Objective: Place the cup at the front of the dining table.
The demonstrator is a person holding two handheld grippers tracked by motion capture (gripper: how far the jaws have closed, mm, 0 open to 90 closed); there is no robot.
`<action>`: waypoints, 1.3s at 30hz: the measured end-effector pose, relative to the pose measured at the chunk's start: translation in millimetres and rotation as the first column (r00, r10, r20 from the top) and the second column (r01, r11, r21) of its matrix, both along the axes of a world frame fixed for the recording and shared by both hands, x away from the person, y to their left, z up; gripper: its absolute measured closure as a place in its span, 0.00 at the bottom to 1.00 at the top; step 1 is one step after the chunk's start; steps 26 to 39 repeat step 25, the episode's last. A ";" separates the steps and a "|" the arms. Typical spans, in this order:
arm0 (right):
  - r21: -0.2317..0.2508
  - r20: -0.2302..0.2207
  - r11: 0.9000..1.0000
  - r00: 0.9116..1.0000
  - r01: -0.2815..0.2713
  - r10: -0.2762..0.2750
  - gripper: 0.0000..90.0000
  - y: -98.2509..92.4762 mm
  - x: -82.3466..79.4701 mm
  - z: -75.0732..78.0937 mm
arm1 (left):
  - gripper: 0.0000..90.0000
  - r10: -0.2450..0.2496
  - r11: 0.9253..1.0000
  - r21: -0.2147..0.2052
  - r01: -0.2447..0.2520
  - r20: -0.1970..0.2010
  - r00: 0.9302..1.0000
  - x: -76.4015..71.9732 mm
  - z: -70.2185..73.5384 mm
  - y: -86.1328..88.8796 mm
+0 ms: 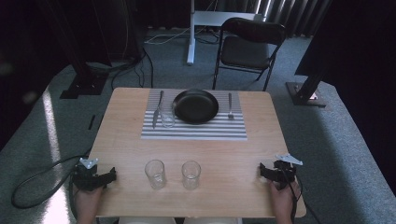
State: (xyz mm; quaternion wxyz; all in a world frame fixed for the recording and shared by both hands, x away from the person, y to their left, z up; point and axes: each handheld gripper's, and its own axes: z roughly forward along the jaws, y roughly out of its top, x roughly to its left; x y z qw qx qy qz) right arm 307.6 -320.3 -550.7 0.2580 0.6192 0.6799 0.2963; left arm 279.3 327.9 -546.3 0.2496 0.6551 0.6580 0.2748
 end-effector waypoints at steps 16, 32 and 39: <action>-0.002 -0.001 1.000 1.000 0.000 0.000 0.14 0.0 0.0 0.1 | 0.00 0.031 0.999 -0.021 -0.031 -0.009 0.999 11.6 -0.1 3.7; 0.000 -0.001 1.000 1.000 0.000 0.000 0.14 0.0 0.1 0.1 | 0.00 -0.007 1.000 -0.021 0.007 -0.010 1.000 12.0 0.1 2.1; 0.000 -0.001 1.000 1.000 0.000 0.000 0.14 0.0 0.1 0.1 | 0.00 -0.007 1.000 -0.021 0.007 -0.010 1.000 12.0 0.1 2.1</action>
